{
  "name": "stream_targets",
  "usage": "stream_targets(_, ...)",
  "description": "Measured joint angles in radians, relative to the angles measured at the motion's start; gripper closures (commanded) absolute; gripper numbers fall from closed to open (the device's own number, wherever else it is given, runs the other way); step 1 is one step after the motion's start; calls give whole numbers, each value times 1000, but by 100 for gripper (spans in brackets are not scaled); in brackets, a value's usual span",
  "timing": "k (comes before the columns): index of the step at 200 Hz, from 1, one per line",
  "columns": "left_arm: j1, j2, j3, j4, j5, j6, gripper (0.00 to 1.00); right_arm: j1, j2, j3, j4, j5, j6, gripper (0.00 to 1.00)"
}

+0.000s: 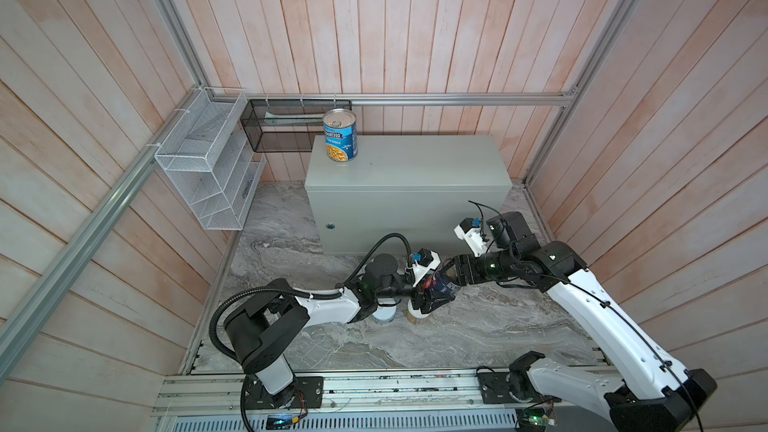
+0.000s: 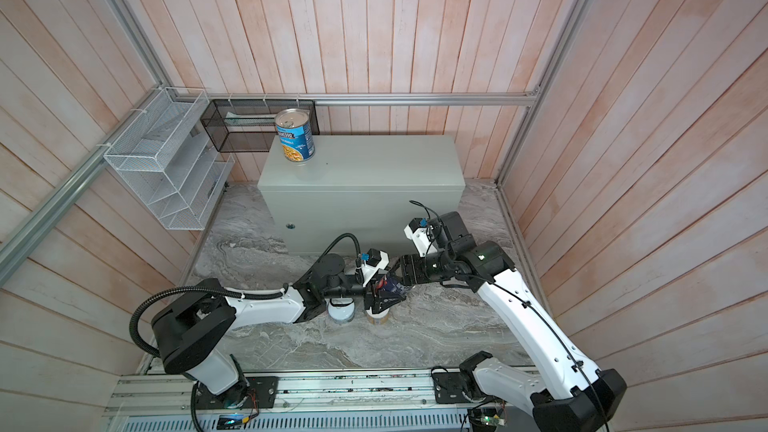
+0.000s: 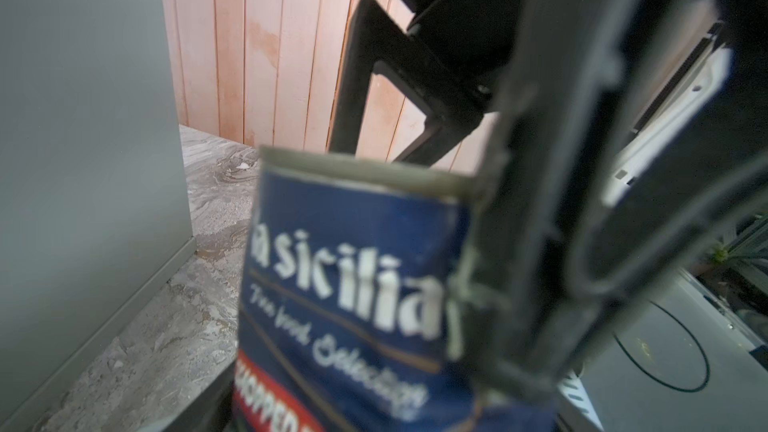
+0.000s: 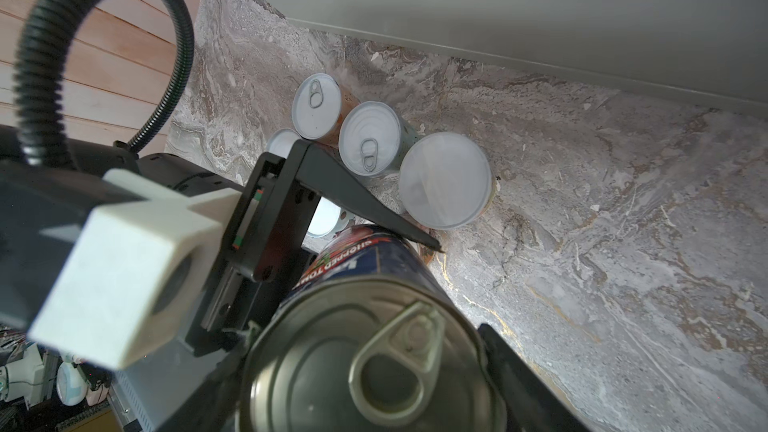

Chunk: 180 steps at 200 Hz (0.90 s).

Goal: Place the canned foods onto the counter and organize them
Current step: 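Open the right gripper and withdraw it while the left gripper holds the can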

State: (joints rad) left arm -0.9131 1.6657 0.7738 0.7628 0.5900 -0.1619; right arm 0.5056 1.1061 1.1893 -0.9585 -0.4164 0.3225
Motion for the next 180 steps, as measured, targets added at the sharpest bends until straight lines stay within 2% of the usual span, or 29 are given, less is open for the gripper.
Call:
stream_targets(27,-5,1,6,-1,5,0,29,-2,0,0,8,-1,1,61)
stream_targets(87,-5,1,6,-8,3,0,43,-5,0,-8,14,-3,0,59)
stream_targets(104,-5,1,6,-8,-4,-2,45,-5,0,-8,16,-2,-1,52)
stream_targets(131,-12,1,6,-8,-32,-7,50,-7,0,-10,21,1,-13,35)
stream_targets(180,-16,0,6,-31,-101,-26,53,-13,2,-11,32,16,-36,10)
